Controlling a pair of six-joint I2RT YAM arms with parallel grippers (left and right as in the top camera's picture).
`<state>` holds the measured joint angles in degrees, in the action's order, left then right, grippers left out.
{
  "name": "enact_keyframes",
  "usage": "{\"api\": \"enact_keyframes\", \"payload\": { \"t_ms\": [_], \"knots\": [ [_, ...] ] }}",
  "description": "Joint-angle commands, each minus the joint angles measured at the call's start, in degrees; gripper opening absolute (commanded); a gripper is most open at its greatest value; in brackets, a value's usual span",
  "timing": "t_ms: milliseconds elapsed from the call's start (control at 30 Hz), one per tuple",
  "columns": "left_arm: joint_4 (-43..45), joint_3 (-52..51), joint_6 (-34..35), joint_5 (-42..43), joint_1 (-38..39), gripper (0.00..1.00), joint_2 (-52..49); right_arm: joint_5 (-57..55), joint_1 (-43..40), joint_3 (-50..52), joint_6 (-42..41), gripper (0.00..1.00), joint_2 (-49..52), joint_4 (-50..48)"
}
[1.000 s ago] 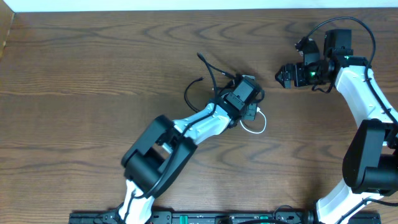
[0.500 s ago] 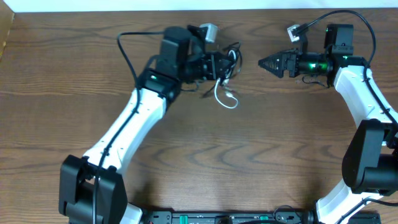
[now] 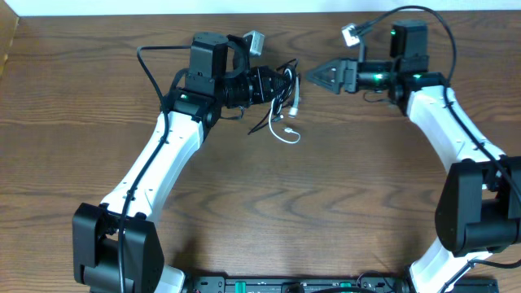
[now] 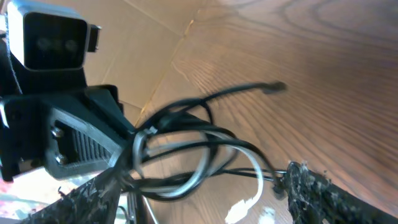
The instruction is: Untangle cables
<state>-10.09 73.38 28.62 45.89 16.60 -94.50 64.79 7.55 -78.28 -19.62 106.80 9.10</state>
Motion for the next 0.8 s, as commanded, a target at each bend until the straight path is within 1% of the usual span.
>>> {"api": "enact_keyframes", "payload": {
  "t_ms": [0, 67, 133, 233, 267, 333, 367, 400, 433, 500, 533, 567, 600, 733, 767],
  "knots": [
    [-3.1, 0.0, 1.1, -5.5, 0.3, 0.07, 0.1, -3.5, 2.4, -0.9, -8.0, 0.79, -0.3, -2.5],
    [-4.5, 0.0, 1.1, -7.2, 0.6, 0.08, 0.1, -6.1, 3.9, -0.9, -10.5, 0.77, -0.3, -3.5],
    [-4.6, 0.0, 1.0, -7.3, 0.9, 0.07, 0.1, -9.1, 5.3, -0.9, -12.3, 0.73, -0.3, -3.3],
    [-4.5, 0.0, 1.0, -7.8, 1.3, 0.07, 0.1, -13.9, 7.8, -0.9, -15.8, 0.63, -0.3, -3.3],
    [-4.4, 0.0, 0.8, -8.0, 1.5, 0.07, 0.1, -16.6, 8.9, -0.9, -17.2, 0.57, -0.3, -2.8],
    [-4.5, 0.0, 0.5, -8.0, 1.5, 0.08, 0.1, -19.3, 9.9, -0.9, -18.1, 0.48, -0.3, -2.1],
    [-4.5, 0.0, 0.4, -8.0, 1.5, 0.08, 0.1, -19.8, 10.1, -0.9, -18.1, 0.42, -0.3, -1.9],
    [-4.5, 0.0, 0.4, -8.0, 1.5, 0.07, 0.1, -20.8, 10.5, -0.9, -18.1, 0.35, -0.3, -1.6],
    [-4.5, 0.0, 0.4, -8.0, 1.5, 0.07, 0.1, -21.0, 10.5, -0.9, -18.1, 0.31, -0.3, -1.5],
    [-4.4, 0.0, 0.4, -8.0, 1.5, 0.07, 0.1, -21.2, 10.5, -0.9, -18.1, 0.18, -0.3, -1.2],
    [-4.4, 0.0, 0.4, -8.0, 1.5, 0.07, 0.1, -21.3, 10.5, -0.9, -18.1, 0.14, -0.3, -0.9],
    [-4.4, 0.0, 0.4, -8.0, 1.5, 0.07, 0.1, -22.1, 10.5, -0.9, -18.1, 0.05, -0.3, -0.2],
    [-4.4, 0.0, 0.4, -8.0, 1.5, 0.07, 0.1, -23.2, 10.4, -0.9, -18.0, 0.01, -0.3, 1.0],
    [-4.0, 0.0, -0.5, -8.0, 1.0, 0.08, 0.1, -26.7, 10.3, -0.9, -15.6, 0.01, -0.3, 5.0],
    [-3.6, 0.0, -0.5, -8.0, 0.5, 0.08, 0.1, -29.0, 10.1, -0.9, -14.4, 0.01, -0.3, 6.9]
  ]
}}
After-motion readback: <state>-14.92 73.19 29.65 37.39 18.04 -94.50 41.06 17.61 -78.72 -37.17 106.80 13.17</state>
